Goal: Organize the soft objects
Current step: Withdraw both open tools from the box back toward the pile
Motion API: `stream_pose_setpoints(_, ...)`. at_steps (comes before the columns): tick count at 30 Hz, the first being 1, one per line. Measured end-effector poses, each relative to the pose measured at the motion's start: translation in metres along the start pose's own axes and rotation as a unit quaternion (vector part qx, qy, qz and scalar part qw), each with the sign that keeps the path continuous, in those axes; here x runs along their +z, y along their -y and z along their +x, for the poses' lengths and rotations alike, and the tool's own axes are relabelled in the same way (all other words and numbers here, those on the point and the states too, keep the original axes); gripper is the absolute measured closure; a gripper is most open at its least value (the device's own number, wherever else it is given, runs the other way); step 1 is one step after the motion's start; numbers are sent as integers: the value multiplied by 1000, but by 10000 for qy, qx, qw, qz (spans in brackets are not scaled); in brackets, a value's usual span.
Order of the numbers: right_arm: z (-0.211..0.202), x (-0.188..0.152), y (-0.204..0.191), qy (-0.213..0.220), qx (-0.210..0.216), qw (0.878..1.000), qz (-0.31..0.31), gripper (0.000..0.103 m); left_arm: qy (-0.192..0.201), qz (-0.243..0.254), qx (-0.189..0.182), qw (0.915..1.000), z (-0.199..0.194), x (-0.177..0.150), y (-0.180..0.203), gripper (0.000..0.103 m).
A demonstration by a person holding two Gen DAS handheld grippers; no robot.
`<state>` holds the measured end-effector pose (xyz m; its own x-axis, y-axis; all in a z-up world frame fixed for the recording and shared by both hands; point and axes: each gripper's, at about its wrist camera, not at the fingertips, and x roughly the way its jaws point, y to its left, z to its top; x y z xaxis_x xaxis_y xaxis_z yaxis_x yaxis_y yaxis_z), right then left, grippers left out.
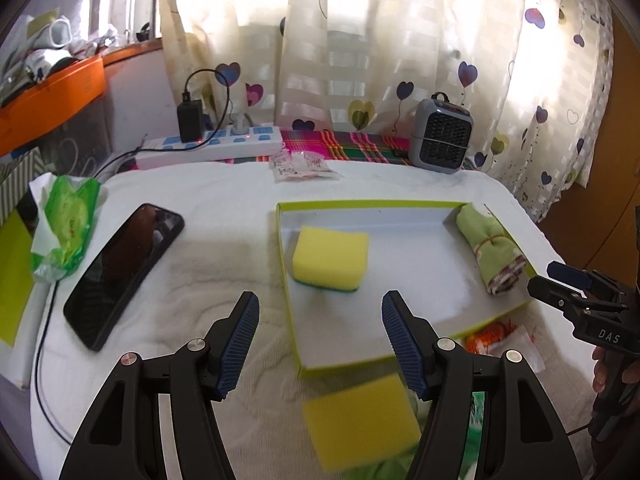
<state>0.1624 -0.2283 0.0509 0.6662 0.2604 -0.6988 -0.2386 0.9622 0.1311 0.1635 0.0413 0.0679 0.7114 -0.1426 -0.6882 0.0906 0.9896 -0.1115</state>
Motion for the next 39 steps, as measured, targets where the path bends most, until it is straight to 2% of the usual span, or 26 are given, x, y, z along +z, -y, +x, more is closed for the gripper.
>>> stream_pose_setpoints(19, -33, -43, -8, 125, 268, 9995, 73, 32, -78, -138, -152, 9998, -34, -49, 4, 39)
stream_pose_setpoints(26, -42, -62, -16, 78, 576, 9983, -44, 32, -96, -186, -224, 9995, -46, -67, 3, 39)
stream_pose_setpoints(32, -48, -78, -31, -3, 970, 9946, -373, 32, -158, -303, -336, 9989, -53, -84, -3, 39)
stream_pose_setpoints(39, -54, -92, -60, -16, 1381, 9838, -1147, 32, -336, -399, -351, 9980, -50, -100, -12, 39)
